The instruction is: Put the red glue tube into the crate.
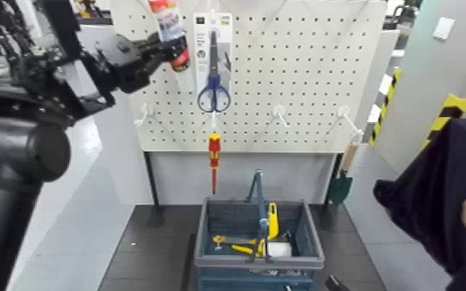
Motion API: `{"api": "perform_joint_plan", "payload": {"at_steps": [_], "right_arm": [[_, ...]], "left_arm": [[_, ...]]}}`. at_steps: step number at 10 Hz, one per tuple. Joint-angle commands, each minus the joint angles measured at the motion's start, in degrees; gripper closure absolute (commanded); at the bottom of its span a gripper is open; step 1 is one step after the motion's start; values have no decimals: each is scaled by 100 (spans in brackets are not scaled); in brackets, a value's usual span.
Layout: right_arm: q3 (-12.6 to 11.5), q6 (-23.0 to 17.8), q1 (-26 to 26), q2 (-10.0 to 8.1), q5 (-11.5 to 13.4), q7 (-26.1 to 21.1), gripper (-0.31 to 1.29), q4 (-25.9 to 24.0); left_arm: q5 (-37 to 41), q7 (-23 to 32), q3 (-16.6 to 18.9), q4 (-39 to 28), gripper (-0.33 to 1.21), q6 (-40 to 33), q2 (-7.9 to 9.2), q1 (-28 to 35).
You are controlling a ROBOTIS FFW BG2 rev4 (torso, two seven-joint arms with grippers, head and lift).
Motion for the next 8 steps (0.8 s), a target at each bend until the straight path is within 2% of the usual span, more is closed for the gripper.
{"api": "perform_joint_plan", "payload": {"at_steps": [1,5,8], "right_arm": [[11,17,-9,1,-9,0,14,3],[20,17,-17,1,-26,0,14,12],[29,17,-35,-17,-62,0,14,38]], "left_arm": [[151,12,-368,219,118,31,-78,111],[318,3,-640,667,118,22,-192,305],[476,3,-1001,1247,118,-39,-271,410]]}}
